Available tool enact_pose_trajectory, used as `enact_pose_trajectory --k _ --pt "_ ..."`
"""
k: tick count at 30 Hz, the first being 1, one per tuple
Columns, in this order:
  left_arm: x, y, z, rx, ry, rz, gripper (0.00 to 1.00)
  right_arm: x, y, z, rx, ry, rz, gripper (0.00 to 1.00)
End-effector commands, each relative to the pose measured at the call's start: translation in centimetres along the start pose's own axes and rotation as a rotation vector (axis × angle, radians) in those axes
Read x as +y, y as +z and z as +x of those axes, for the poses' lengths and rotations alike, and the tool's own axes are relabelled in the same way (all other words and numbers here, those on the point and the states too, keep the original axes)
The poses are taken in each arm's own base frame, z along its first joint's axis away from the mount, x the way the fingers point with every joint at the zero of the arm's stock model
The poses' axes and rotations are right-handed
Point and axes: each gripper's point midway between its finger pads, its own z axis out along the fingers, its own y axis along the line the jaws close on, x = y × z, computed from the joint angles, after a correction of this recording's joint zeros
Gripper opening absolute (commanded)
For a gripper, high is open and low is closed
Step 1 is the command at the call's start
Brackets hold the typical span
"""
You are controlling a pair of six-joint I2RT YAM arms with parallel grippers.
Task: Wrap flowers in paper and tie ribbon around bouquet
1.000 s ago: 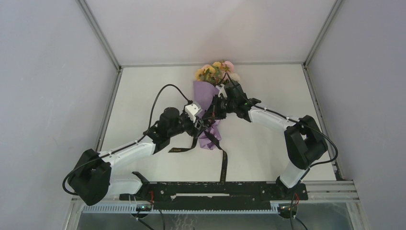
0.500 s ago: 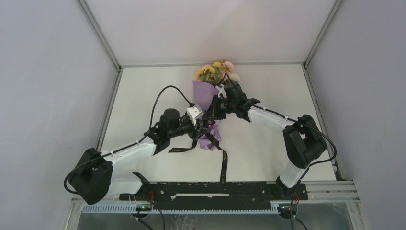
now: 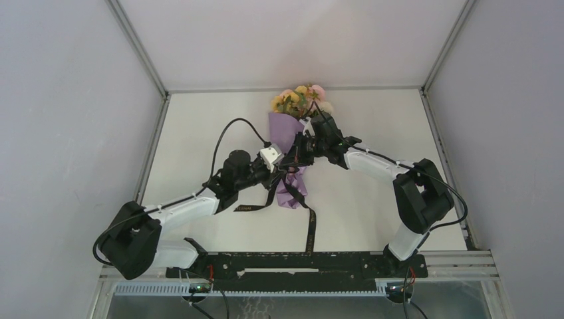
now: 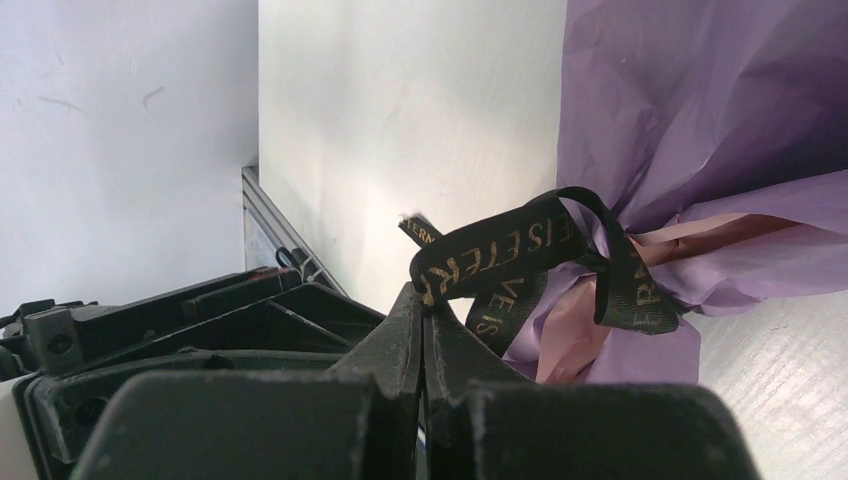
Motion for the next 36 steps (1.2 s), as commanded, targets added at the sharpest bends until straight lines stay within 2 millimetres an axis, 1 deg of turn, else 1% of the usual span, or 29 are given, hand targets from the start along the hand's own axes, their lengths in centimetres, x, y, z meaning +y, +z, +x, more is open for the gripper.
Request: enact_pose_trajectory --k 1,3,6,8,10,11,12,14,17,19,21,25,29,31,33,36 --pt "1.4 0.1 -3.0 -0.086 0.061 -0.053 0.0 1.7 -0.5 -0.8 -0.031 -0.045 -0.055 0.0" --pt "1.5 -0.2 -2.9 -0.074 0.079 -0.059 0.0 1.7 -1.0 -0.9 -0.026 -0.054 -0.065 0.0" --pt "2.4 -1.2 -2.8 -0.025 0.155 -0.076 0.0 0.9 -2.3 -1.0 -0.006 -0.074 -0.062 0.14" --pt "3.1 -2.2 -1.8 0.054 0.253 -0.055 0.0 0.2 -3.4 -1.0 0.007 -0.09 -0.052 0.21" --pt "3.5 -3.3 0.3 0.183 0.396 0.01 0.0 -0.3 -4.2 -0.7 0.028 -0.123 -0.047 0.25" --pt "3.7 -4.0 1.7 0.248 0.463 0.04 0.0 -0.6 -4.5 -0.5 0.037 -0.145 -0.042 0.26" --pt "4.1 -4.6 2.8 0.3 0.568 0.074 0.0 -1.0 -4.7 -0.2 0.049 -0.17 -0.034 0.27" --pt "5.0 -5.5 4.2 0.359 0.686 0.096 0.0 -2.0 -4.8 0.1 0.065 -0.19 -0.002 0.28" --pt "6.6 -6.2 5.3 0.418 0.793 0.099 0.0 -3.8 -4.0 0.1 0.066 -0.209 0.065 0.29" --pt "7.6 -6.4 5.6 0.431 0.82 0.085 0.0 -4.4 -3.2 0.0 0.065 -0.211 0.074 0.29" --pt "8.0 -6.7 6.2 0.437 0.847 0.088 0.0 -4.8 -2.5 -0.3 0.056 -0.222 0.082 0.31" --pt "7.8 -7.3 8.3 0.473 0.895 0.135 0.0 -5.1 -0.9 -0.4 0.077 -0.252 0.122 0.36" --pt "7.9 -7.4 9.7 0.492 0.912 0.165 0.0 -5.1 0.5 -0.6 0.079 -0.27 0.135 0.43" --pt "8.0 -7.3 10.1 0.492 0.932 0.17 0.0 -5.5 0.9 -0.9 0.076 -0.272 0.158 0.44" --pt "7.9 -7.1 10.1 0.48 0.937 0.175 0.0 -5.8 1.2 -1.2 0.072 -0.278 0.18 0.44" --pt "8.0 -7.0 10.4 0.481 0.943 0.178 0.0 -6.3 1.5 -1.3 0.072 -0.278 0.199 0.43"
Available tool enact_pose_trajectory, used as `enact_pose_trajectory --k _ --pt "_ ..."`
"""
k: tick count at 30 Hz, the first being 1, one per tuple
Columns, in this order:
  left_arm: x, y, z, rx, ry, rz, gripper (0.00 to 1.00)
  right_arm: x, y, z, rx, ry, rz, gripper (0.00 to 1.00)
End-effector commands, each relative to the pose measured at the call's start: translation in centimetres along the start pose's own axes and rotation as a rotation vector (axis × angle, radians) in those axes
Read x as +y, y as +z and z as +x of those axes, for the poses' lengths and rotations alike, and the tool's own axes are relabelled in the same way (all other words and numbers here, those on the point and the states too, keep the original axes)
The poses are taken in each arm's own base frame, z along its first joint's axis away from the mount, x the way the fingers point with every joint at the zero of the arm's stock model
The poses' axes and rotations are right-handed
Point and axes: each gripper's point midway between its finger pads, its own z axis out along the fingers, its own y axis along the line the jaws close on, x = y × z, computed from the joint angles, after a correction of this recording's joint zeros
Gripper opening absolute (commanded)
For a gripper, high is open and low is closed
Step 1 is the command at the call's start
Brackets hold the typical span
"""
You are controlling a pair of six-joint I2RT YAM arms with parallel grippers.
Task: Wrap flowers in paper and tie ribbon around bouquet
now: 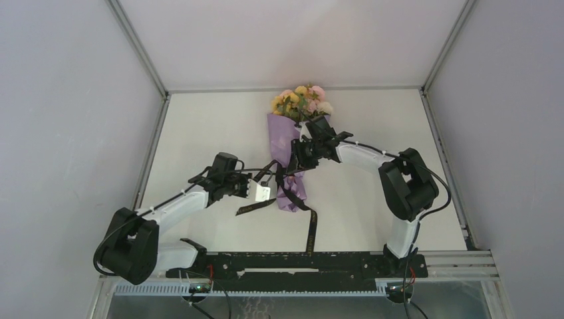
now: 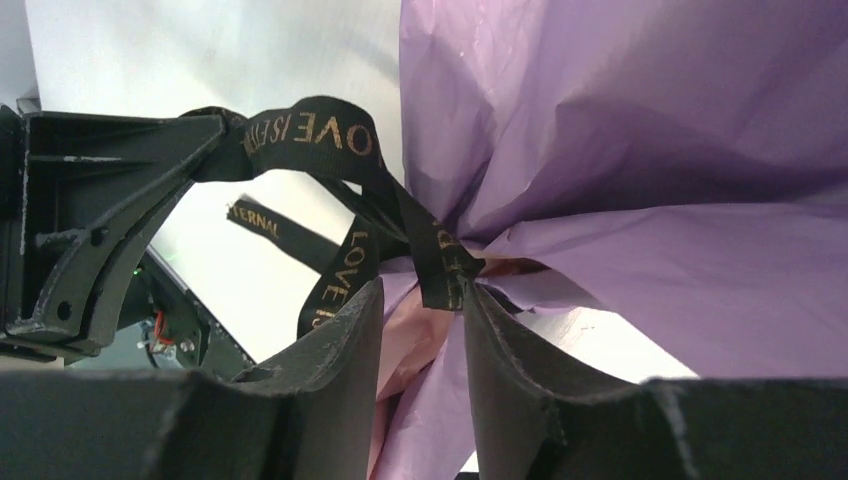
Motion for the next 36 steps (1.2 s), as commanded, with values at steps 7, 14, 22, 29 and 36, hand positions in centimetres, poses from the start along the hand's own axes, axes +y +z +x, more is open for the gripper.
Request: enact_pose_trajectory --k 7,14,22,29,36 --pt "0.2 0.6 0.6 -0.019 0.09 -0.01 0.0 -0.5 0.4 -3.1 -0.076 -0.054 0.064 0.39" --pt "-0.3 0.5 1.6 0.012 0.132 0.007 0.04 -0.8 0.6 -3.1 -0.061 -0.063 0.082 0.11" --pt "0.2 -0.6 1.5 0.009 0.17 0.009 0.37 1.7 -1.4 -2.8 -0.067 -0.126 0.048 0.0" --pt "0.6 -3.6 -2.6 -0.134 0.16 0.077 0.55 3.4 -3.3 -2.1 -0.085 -0.141 0.011 0.0" --pt "0.9 -4.2 -8.9 -0.413 0.118 0.087 0.58 4.1 -3.3 -1.6 -0.077 -0.125 -0.037 0.0"
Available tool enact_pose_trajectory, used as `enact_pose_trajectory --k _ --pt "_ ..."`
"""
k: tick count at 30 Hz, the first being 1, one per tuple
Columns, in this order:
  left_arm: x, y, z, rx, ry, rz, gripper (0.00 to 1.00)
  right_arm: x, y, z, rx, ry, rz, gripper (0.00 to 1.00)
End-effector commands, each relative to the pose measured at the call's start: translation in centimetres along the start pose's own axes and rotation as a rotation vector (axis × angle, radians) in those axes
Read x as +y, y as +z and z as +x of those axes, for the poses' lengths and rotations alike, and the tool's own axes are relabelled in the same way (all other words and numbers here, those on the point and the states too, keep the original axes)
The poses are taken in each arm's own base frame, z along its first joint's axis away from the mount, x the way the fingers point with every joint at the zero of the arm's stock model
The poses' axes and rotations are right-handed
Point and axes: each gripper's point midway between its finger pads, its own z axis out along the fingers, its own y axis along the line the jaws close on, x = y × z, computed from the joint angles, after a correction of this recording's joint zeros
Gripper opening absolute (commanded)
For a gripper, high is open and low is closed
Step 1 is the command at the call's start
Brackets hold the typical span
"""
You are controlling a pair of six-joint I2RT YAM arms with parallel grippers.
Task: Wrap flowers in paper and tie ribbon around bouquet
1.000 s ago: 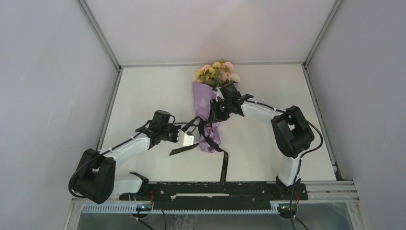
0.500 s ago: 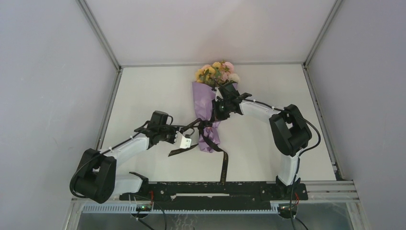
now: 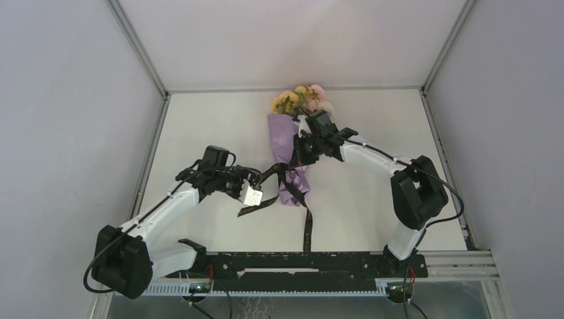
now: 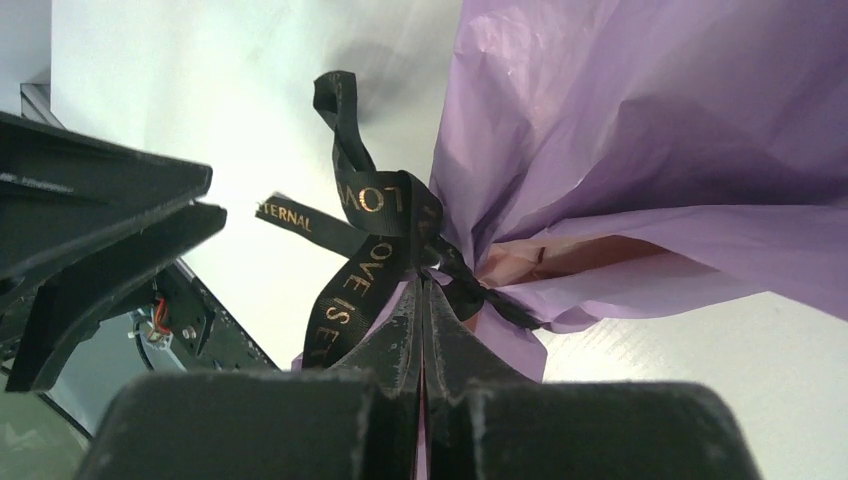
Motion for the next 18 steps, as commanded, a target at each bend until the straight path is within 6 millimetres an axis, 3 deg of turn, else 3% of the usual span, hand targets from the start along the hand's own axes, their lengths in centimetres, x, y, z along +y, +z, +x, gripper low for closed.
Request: enact_pose_trajectory --k 1,5,13,18 --pt "2.2 0.9 -5.0 -0.215 -0.058 -0.04 0.58 1.2 -0.4 -0.4 -0.021 -0.012 -0.055 0.0" --pt "5.7 2.5 -6.0 -0.273 -0.141 -0.169 0.55 0.9 -0.2 0.0 -0.013 -0.002 -0.056 0.0" --pt "6.2 5.7 -8.2 -0.334 -0.054 -0.174 0.55 0.3 0.2 0.4 -0.014 0.039 -0.088 0.0" --pt "6.0 7.5 -7.3 -0.3 -0.021 -0.174 0.41 0.0 0.1 0.5 -0.018 0.054 -0.098 0.0"
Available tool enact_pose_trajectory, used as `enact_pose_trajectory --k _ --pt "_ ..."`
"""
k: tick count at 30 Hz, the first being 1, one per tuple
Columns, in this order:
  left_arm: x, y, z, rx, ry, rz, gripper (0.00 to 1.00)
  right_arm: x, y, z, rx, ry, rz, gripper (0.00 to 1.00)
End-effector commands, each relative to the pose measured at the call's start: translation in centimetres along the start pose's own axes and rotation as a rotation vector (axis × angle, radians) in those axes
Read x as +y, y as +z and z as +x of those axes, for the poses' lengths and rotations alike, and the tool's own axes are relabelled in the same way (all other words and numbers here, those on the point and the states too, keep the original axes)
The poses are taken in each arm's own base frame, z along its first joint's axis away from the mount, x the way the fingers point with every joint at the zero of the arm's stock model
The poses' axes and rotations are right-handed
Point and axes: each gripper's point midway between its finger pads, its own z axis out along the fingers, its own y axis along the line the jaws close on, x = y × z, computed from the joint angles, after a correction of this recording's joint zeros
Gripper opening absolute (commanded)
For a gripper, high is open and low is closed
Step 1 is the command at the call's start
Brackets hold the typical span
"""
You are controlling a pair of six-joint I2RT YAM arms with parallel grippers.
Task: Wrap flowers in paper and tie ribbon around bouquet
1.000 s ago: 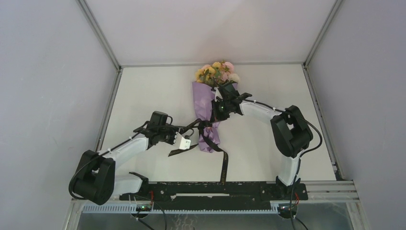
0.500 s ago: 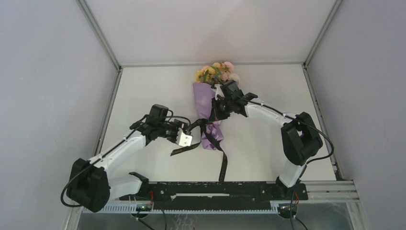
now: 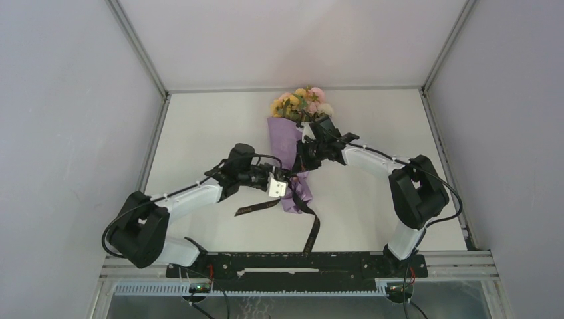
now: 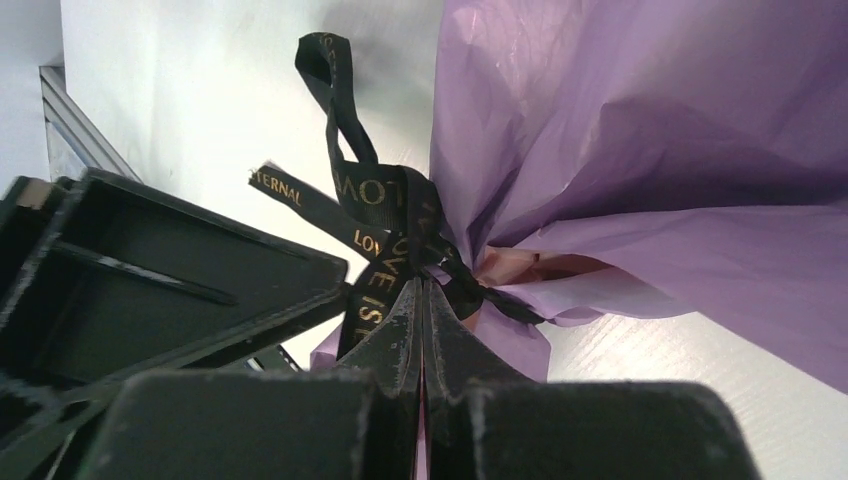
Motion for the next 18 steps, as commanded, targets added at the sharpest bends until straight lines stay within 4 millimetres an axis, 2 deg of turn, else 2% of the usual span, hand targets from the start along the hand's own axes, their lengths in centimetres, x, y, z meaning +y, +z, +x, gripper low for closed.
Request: enact_pose_trajectory --k 1,6,15,18 --pt "1.3 1.0 0.0 -0.016 0.056 -0.056 0.4 1.0 -0.6 -1.4 -0.056 -0.008 -0.058 0.0" --pt "0.4 1.4 0.7 -0.004 0.076 -0.007 0.4 0.6 -0.6 -1.3 -0.059 0.002 -0.066 0.0" --pt "-1.5 2.4 -0.4 -0.049 0.057 0.065 0.38 0.4 -0.4 -1.5 -0.066 0.009 -0.07 0.0" --pt "-1.4 2.8 -0.3 -0.036 0.003 0.058 0.31 0.3 -0.4 -1.4 -0.063 0.013 -0.072 0.0"
